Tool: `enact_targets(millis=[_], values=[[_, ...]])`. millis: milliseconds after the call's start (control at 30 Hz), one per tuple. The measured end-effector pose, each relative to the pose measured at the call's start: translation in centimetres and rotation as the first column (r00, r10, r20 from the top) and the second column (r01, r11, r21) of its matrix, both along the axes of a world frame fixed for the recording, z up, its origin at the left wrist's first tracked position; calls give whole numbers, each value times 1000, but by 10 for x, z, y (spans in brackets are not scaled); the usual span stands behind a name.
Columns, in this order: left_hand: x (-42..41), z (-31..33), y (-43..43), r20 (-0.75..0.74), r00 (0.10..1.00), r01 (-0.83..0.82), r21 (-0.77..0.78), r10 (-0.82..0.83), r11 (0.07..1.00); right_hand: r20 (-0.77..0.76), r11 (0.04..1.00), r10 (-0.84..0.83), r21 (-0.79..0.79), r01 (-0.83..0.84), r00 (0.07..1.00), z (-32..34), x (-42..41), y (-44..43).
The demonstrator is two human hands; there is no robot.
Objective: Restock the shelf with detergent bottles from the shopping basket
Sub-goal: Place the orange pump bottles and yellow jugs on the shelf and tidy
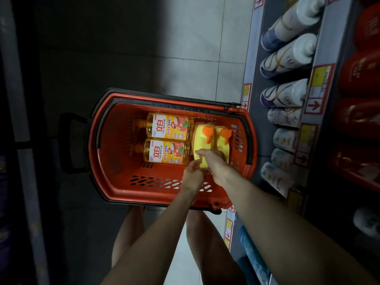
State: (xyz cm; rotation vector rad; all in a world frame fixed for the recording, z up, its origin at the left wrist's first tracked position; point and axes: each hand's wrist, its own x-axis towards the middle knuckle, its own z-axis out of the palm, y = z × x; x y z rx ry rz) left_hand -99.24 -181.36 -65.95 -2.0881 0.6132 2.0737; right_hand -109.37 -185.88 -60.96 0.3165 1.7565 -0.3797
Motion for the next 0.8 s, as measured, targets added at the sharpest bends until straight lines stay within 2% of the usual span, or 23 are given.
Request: enact_targets(millis=[67, 400, 633, 800], values=[[2, 8, 8, -3, 1000, -13, -30, 13, 999, 11, 1000, -5, 3, 5, 1000, 17, 0, 4], [-6, 169, -9, -31, 998, 44, -153, -49, 987, 0, 993, 58, -101, -58, 998, 142, -6, 11], [1, 256, -30, -122, 988, 66, -200, -92, 977, -96, 961, 135, -229, -154, 986, 237, -4, -2], [15, 331, -45, -228, 970, 35, -197, -81, 980, -202, 929, 239, -237, -284, 950, 307, 7, -13]])
